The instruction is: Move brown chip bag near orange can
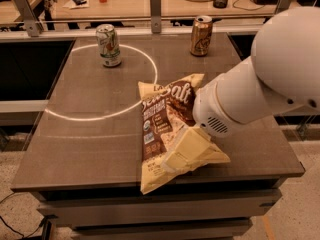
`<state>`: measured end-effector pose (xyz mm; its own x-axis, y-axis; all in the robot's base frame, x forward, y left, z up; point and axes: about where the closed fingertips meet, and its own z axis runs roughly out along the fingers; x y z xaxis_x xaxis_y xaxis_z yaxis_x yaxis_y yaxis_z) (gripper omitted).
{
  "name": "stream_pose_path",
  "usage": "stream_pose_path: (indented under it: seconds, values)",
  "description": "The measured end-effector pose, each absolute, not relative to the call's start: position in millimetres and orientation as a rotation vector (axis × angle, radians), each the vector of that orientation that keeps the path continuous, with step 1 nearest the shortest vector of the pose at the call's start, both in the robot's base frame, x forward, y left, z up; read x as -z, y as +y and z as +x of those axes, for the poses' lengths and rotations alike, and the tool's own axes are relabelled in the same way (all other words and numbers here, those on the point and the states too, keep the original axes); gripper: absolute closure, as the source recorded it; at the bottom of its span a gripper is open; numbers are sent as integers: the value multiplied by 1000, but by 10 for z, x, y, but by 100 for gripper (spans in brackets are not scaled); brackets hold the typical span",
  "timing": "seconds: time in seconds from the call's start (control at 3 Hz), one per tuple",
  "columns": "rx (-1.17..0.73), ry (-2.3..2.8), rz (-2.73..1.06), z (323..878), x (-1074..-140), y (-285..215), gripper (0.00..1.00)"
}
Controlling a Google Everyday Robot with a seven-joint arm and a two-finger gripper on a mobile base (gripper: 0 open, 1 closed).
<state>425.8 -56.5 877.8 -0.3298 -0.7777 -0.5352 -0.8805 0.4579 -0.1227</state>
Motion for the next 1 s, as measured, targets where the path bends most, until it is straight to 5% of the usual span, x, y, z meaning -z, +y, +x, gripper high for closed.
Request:
stream_pose_path:
  seconds: [0.33,1.0]
  values:
    - [-259,2202,-1395,4237,-8643,-546,0]
    - [-251,2228,-1411,4202,-8492,-573,43]
